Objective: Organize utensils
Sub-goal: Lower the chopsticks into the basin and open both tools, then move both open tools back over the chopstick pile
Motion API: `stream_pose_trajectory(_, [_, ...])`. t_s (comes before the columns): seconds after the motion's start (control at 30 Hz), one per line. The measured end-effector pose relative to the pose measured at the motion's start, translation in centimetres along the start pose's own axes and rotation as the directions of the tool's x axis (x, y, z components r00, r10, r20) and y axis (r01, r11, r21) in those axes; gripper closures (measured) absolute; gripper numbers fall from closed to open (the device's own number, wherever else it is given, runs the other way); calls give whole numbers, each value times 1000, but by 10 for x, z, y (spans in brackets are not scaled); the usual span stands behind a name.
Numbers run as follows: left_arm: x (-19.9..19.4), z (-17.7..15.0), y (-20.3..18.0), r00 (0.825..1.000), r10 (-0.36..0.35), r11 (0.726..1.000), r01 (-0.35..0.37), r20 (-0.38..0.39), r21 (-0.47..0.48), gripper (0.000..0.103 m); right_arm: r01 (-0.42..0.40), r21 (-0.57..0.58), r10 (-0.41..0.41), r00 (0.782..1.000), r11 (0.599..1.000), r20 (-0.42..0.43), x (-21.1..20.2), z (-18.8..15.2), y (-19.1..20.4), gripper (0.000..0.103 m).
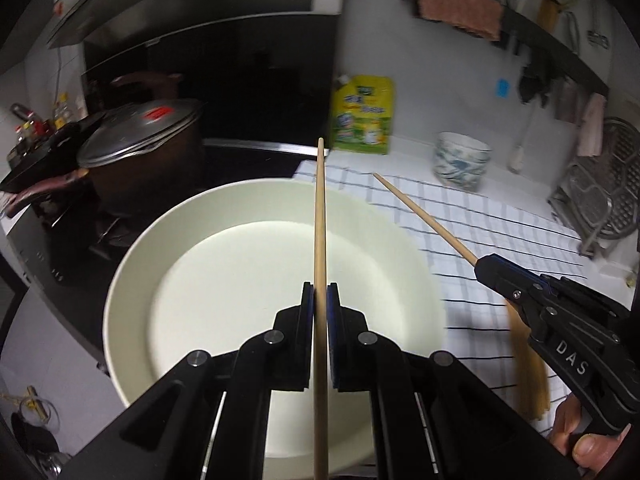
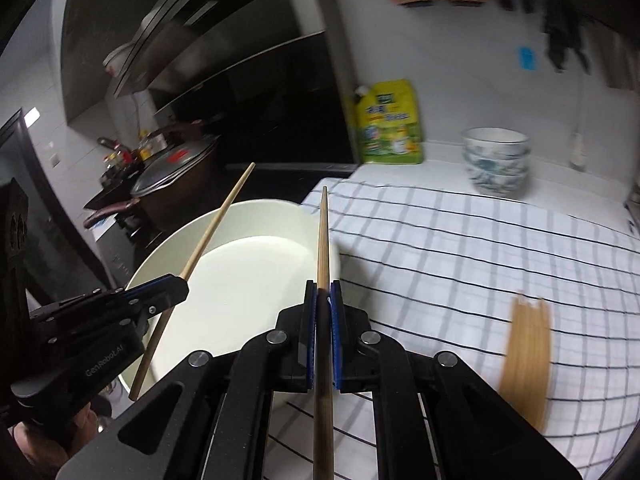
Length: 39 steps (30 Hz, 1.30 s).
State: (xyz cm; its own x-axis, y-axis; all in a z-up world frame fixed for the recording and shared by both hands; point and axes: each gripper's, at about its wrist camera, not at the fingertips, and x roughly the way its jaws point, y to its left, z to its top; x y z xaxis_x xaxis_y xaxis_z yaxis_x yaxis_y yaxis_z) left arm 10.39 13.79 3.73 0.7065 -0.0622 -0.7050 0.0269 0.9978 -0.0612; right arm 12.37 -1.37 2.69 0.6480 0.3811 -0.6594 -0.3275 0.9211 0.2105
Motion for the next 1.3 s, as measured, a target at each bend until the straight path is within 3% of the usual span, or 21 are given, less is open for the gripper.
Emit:
stream_pose_trajectory(0.33, [48, -14, 50, 992, 51, 997, -57, -113, -51, 96, -28, -65, 18, 988, 998, -151, 73, 3, 46, 96])
stream_pose_trajectory(0.57, [62, -20, 56, 987, 55, 996, -65, -149, -64, 95, -25, -65, 12, 983, 998, -183, 84, -2, 47, 96])
stream_pose_trajectory(0.6, [62, -20, 57, 987, 53, 996, -64, -151, -69, 95, -23, -64, 11, 984, 998, -177, 83, -2, 46, 94])
stream_pose_trajectory(0.63, [60, -21, 57, 988, 57, 995, -68, -145, -74, 95, -20, -63, 9, 985, 998, -171, 81, -1, 46, 84])
stream_pose_trajectory(0.67, [59, -20, 57, 988, 65, 994, -76, -142, -75, 88, -18, -63, 7, 987, 998, -160, 79, 0, 45, 74])
stream_pose_trajectory(0.7, [58, -21, 58, 987, 73, 994, -84, -141, -75, 77, -15, -64, 5, 989, 998, -149, 76, 0, 45, 72])
stream_pose_trajectory(0.77, [55, -21, 59, 989, 72, 993, -84, -130, -84, 66, -6, -70, -3, 991, 998, -135, 71, 1, 44, 72])
stream_pose_trajectory(0.97, [41, -23, 62, 991, 93, 989, -103, -94, -107, 50, -7, -59, 0, 994, 998, -112, 57, -2, 41, 72])
stream_pose_trajectory(1.3, [22, -35, 58, 994, 95, 989, -101, -62, -112, 41, 6, -22, -8, 996, 1000, -93, 36, -15, 34, 70])
